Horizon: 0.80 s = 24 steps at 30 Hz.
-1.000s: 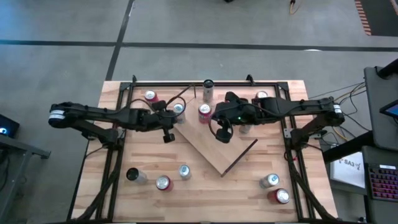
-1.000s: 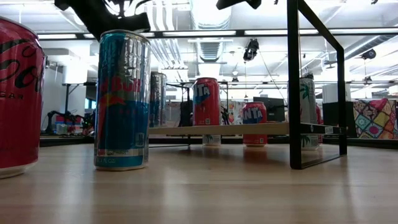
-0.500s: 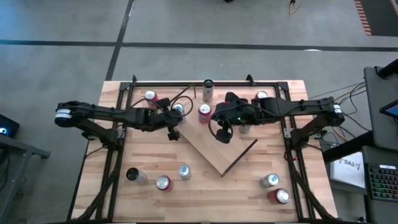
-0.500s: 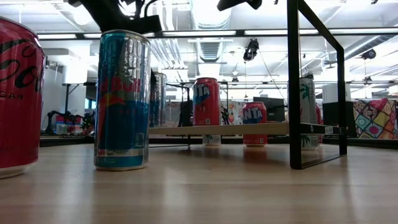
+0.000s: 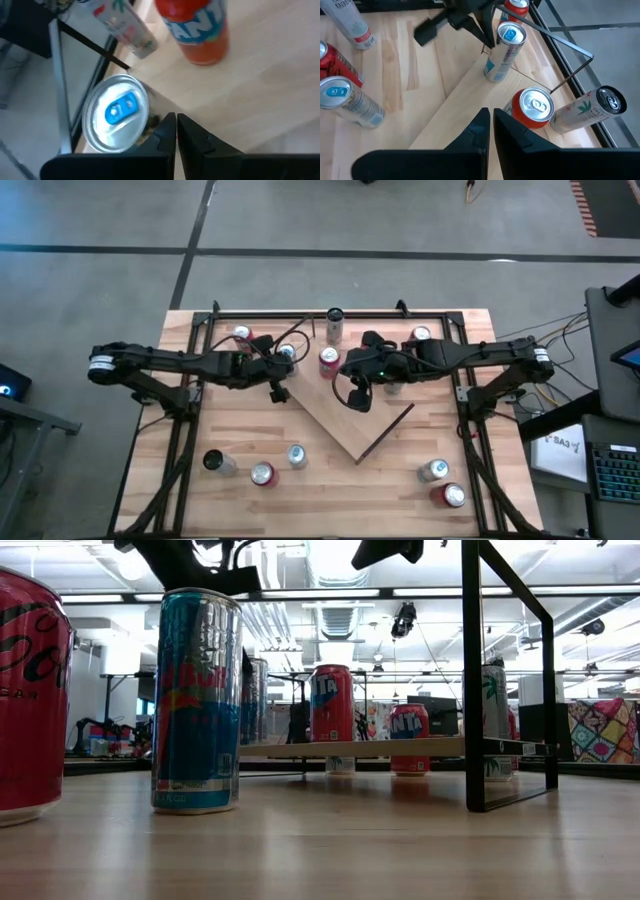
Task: Place canned beverage on shelf
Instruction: Put the center blue soda can on the shelf
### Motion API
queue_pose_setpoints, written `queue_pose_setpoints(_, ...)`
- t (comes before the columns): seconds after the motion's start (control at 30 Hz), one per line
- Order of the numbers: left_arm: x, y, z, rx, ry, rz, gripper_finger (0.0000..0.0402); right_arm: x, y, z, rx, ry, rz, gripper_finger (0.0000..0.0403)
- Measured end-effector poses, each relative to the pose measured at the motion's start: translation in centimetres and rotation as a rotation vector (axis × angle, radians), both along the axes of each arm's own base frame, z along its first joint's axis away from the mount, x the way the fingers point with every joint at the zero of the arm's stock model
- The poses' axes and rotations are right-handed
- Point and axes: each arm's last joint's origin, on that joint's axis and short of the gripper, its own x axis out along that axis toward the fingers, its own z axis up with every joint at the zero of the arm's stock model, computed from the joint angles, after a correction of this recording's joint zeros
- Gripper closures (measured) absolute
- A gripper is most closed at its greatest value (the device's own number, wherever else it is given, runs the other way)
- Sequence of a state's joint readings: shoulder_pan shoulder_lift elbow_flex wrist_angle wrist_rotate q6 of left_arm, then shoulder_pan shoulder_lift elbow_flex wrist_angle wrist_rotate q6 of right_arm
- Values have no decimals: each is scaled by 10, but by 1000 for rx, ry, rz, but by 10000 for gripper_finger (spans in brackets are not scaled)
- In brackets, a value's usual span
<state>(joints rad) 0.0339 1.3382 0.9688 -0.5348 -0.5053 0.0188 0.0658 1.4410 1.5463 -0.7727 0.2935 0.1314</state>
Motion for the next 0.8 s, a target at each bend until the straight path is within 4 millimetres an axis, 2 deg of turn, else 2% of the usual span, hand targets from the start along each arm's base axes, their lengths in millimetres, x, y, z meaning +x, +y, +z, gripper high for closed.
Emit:
queue_pose_setpoints(0.23, -14, 0, 2, 35, 88, 14, 401, 0, 0, -3, -1, 10, 0, 390)
queue_pose_setpoints(0.57, -14, 10, 3, 56, 77, 71, 401, 0, 0, -3, -2, 11, 1, 390)
queue_pose_setpoints(0.8, -6, 12, 1, 71, 48, 59, 401, 0, 0, -3, -1, 10, 0, 390)
